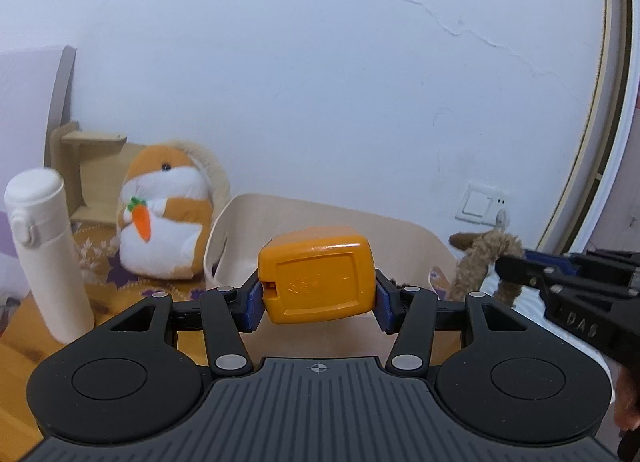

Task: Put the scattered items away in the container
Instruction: 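Lower the orange case and brown plush over the basket with both tools, then open both tools to drop the orange case and brown plush into the basket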

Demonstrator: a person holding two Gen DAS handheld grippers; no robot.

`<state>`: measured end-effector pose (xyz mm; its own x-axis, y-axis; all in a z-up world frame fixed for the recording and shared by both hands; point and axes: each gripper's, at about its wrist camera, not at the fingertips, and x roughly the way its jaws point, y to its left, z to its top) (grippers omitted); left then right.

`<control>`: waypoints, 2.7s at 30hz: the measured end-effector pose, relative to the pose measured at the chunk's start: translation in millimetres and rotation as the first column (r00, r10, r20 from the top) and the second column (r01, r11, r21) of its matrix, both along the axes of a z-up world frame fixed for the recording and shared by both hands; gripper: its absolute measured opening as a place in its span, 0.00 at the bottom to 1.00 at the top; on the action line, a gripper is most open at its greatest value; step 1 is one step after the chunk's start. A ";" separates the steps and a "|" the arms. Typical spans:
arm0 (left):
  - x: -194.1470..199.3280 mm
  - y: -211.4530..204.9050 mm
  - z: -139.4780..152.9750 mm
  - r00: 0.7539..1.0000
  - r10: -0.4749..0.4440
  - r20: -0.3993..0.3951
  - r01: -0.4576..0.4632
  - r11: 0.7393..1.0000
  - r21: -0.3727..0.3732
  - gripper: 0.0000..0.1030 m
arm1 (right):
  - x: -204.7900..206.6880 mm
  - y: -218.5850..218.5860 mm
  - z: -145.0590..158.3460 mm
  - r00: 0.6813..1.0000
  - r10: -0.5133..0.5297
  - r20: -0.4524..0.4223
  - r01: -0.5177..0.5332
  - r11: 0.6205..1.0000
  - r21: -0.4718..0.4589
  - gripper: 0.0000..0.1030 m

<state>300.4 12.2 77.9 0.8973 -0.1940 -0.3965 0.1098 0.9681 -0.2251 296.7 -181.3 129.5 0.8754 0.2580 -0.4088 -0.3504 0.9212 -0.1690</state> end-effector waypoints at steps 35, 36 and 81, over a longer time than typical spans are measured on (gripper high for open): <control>101.4 -35.5 -51.4 0.993 0.053 -0.101 -0.034 0.982 0.184 0.52 | 90.0 -7.2 -56.1 0.982 -0.112 -0.150 0.117 0.993 0.027 0.12; 102.6 -35.9 -53.4 0.993 0.054 -0.108 -0.033 0.982 0.187 0.52 | 91.6 -7.3 -57.9 0.981 -0.115 -0.157 0.121 0.992 0.026 0.12; 53.6 -21.2 -47.0 0.998 0.031 -0.048 -0.018 0.972 0.235 0.82 | 45.9 -18.4 -58.5 0.987 -0.123 -0.106 0.127 0.992 0.026 0.74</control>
